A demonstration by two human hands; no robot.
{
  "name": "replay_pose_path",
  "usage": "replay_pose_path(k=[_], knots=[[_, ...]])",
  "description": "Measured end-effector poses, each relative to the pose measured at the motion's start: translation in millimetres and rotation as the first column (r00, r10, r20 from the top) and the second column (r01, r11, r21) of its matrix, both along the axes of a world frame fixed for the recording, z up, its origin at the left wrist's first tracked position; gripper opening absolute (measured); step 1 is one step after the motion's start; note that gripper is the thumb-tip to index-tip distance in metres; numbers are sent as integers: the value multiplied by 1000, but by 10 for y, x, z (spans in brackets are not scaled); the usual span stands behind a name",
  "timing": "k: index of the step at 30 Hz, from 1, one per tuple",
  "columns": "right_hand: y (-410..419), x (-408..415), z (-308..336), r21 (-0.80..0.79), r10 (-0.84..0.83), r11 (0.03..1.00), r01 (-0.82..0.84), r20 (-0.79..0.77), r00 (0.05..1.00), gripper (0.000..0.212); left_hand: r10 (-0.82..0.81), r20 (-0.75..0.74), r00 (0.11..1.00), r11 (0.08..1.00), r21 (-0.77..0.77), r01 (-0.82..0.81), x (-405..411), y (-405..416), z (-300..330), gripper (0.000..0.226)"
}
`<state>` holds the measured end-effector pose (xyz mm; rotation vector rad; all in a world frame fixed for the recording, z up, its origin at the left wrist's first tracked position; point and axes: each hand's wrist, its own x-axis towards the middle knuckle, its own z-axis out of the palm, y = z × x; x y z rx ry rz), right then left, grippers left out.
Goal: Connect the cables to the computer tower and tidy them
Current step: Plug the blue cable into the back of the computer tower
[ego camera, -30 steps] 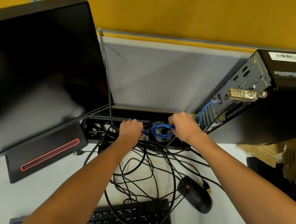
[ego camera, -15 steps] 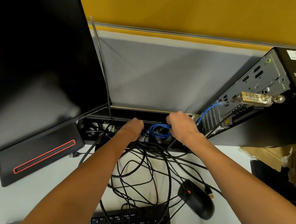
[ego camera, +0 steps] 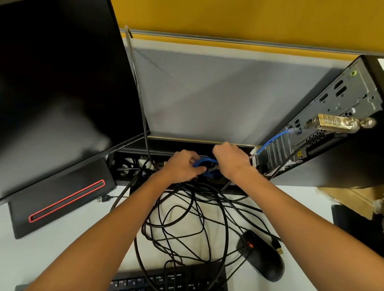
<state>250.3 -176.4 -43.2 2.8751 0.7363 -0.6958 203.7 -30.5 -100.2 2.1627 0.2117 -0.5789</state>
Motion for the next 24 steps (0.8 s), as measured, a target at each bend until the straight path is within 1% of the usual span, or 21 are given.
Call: replay_pose_path(k=[1,2,3,4,5,6,7,8,9,11,12,13,14,15,17,19,21,22,24], knots=[[4,-5,-10,27,-8,1000,9,-32,999,36,46,104,994,996,70,-53,-31,-25,-18,27],[7,-3,-15,61,-8,998,12,-61,998,35,52,189,981,984,158,-83,-55,-54,-16,20],[4,0,-16,96,-4,995,13,-93,996,33,10,248,969,965,251,-74,-70,-86,-14,13],[-3,6,-17,124,4,992,12,-123,992,30,-72,280,957,938,345,-30,-82,-115,-4,11],[-15,8,-13,139,13,990,8,-151,988,27,-166,284,944,907,421,33,-83,-137,-12,12],[-31,12,-18,143,21,990,3,-171,985,25,-240,281,929,886,454,92,-77,-144,-14,15],[-51,14,-20,143,23,990,3,-183,983,23,-274,279,920,894,426,137,-69,-128,-14,17],[-76,21,-31,148,17,989,11,-185,983,21,-270,281,921,925,340,167,-64,-102,-4,20],[-100,35,-34,160,2,987,27,-180,984,20,-237,277,931,960,213,181,-60,-65,15,22],[-141,78,-41,193,-32,979,66,-174,984,18,-153,245,957,986,-24,164,-47,7,75,22],[-149,98,-41,210,-40,975,78,-179,983,18,-123,222,967,985,-93,146,-46,40,102,21],[-154,115,-38,223,-48,971,90,-188,981,19,-112,207,972,983,-122,139,-46,54,123,22],[-157,131,-37,237,-56,966,104,-202,978,22,-119,208,971,983,-114,145,-45,64,132,23],[-162,137,-30,248,-60,962,115,-221,974,26,-145,222,964,983,-78,165,-50,64,127,25],[-186,134,-14,268,-51,956,116,-238,970,34,-230,252,940,973,54,223,-66,44,93,26],[-225,118,-16,293,-41,951,99,-196,980,35,-323,272,907,937,225,266,-73,4,73,30],[-250,86,-10,324,-48,942,89,-132,990,27,-393,279,876,883,380,275,-74,-33,89,38],[-256,65,-6,335,-56,938,89,-107,993,21,-423,260,868,846,456,276,-79,-38,101,40],[-272,7,19,339,-80,936,97,-65,995,13,-484,197,853,735,620,274,-88,-48,103,42]])
